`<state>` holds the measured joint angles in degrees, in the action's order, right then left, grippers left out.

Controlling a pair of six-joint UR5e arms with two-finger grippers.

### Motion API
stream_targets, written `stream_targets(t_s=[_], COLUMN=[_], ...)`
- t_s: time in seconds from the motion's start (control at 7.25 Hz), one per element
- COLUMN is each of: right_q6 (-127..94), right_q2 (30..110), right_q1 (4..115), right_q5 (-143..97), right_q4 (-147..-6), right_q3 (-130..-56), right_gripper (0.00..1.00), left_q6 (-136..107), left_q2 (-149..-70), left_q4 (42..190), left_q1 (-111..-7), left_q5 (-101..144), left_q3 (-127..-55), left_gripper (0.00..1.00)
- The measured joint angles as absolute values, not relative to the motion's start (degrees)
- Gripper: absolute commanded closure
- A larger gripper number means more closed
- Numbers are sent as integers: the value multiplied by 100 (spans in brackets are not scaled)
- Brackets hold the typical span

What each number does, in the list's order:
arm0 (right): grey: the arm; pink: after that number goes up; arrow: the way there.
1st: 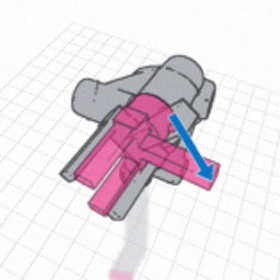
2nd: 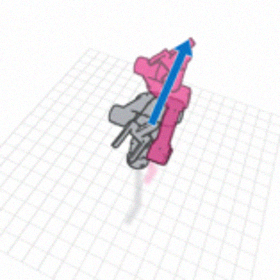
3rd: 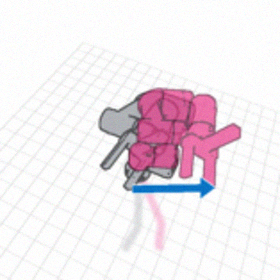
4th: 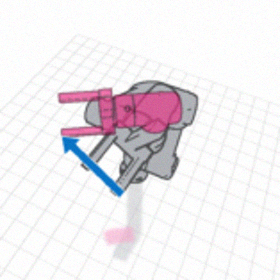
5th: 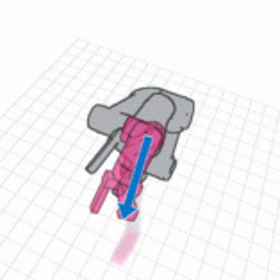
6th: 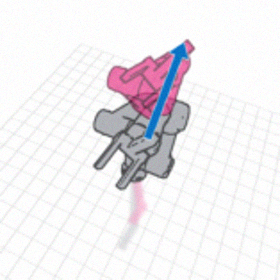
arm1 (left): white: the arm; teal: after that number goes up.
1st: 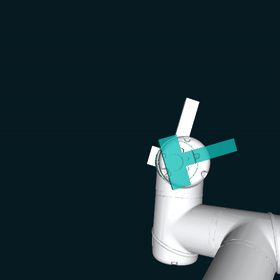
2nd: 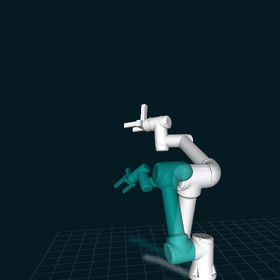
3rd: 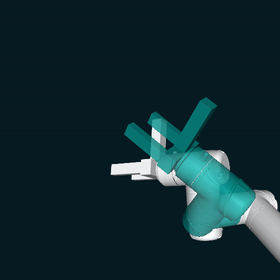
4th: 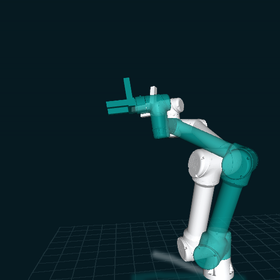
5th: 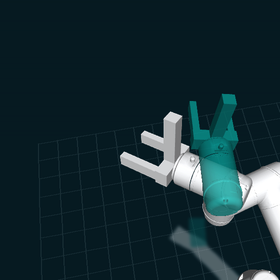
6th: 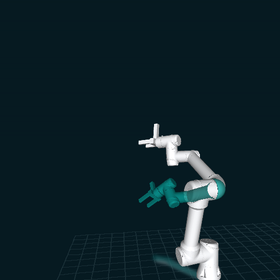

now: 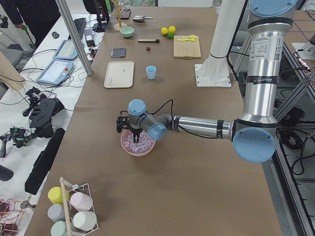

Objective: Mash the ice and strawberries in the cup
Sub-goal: 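Close the left gripper on another ice cube, then lift the ice cube and carry it over the light-blue cup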

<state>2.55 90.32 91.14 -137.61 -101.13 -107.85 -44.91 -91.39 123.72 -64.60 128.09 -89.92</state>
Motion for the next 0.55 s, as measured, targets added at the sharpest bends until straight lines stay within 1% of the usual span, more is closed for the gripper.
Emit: stream_targets(t_s=[0.55], right_q6=[255], right_q2=[9028], right_q1=[9107], right_q5=[-13758], right_q4=[-10113], right_q3=[-10767], right_gripper=[0], left_q6=[-4493], left_q2=[-8952], left_q4=[12346], left_q1=[-6878], left_q5=[12807], left_q3=[-9438], left_gripper=[100])
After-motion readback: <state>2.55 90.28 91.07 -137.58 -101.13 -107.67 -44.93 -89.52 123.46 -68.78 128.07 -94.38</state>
